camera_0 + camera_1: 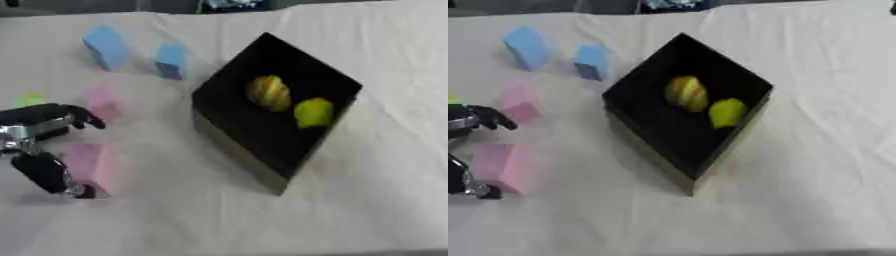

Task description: Pick up objects on the table and place them in the box.

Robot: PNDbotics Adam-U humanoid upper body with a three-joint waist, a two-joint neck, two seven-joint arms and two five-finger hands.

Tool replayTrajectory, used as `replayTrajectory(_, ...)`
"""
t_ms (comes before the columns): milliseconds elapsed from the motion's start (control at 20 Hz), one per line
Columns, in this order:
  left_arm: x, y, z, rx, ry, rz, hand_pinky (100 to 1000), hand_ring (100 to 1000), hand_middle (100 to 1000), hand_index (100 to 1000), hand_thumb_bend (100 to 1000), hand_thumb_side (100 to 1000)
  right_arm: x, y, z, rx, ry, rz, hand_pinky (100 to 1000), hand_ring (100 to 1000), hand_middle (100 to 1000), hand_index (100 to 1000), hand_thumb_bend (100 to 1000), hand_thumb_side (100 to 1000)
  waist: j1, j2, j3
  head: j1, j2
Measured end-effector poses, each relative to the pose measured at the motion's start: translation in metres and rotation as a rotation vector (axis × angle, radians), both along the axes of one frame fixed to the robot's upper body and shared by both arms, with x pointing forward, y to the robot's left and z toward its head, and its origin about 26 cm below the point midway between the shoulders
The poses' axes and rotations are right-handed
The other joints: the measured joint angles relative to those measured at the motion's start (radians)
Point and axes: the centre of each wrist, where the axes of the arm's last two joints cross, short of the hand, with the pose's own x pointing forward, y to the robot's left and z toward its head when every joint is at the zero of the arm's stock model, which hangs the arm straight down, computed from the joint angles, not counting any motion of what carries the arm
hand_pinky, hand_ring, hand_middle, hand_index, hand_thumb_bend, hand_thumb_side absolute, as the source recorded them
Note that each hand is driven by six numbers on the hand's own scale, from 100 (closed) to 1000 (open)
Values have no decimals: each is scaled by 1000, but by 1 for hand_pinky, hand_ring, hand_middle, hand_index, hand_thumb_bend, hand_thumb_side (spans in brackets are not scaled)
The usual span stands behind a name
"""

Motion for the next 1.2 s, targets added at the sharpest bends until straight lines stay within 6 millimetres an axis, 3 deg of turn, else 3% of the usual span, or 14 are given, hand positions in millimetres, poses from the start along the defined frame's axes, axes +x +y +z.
replayTrajectory(750,18,12,-18,42,50,45,933,907,876,899,668,100,0,1,-1,4,5,3,874,824,577,771,100,554,0,4,-6,6,-8)
replayTrajectory(1200,21,14,-22,60,51,56,867,839,803,840,541,100,0,1,-1,2,6,6,875,824,576,772,100,553,0,4,-6,10,-8)
